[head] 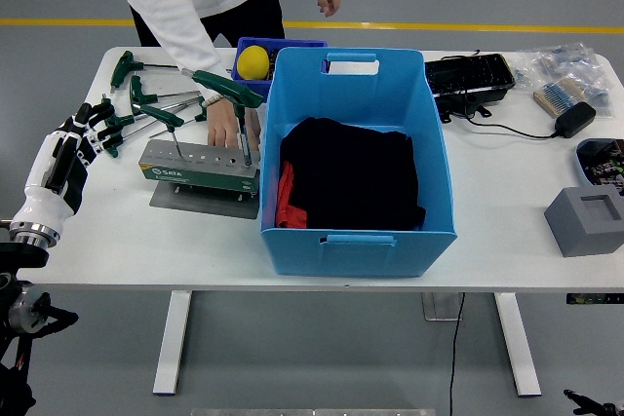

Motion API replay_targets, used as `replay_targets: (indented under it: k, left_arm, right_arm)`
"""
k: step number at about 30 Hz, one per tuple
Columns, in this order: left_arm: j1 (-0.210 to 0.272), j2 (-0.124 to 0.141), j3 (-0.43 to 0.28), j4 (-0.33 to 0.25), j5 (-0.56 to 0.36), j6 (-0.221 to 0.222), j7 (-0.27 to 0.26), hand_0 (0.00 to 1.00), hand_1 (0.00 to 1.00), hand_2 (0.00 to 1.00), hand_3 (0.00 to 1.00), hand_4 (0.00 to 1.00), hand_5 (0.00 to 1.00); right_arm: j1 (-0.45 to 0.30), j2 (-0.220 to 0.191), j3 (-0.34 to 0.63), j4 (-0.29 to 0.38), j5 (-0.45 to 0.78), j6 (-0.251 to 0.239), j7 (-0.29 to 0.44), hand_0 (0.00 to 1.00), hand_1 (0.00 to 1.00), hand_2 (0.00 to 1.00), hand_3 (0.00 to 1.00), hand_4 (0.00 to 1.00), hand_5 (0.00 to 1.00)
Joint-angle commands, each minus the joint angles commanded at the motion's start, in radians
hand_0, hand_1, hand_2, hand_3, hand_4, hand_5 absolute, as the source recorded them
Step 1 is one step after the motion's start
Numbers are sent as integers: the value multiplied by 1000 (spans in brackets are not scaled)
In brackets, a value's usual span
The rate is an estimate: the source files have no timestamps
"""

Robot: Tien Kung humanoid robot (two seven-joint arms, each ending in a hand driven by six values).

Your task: Lift tool from toolbox,place it in box,lift tool from toolbox,place it in box

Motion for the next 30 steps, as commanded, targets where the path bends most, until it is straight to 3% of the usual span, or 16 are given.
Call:
replay_targets:
  k: [30]
  left_arm:
    - [11,1,-1,8,-2,6,-3,735,751,843,768,869,835]
  right_arm:
    - [-11,0,2,2,-4,2,-2,625,602,664,540,785,667]
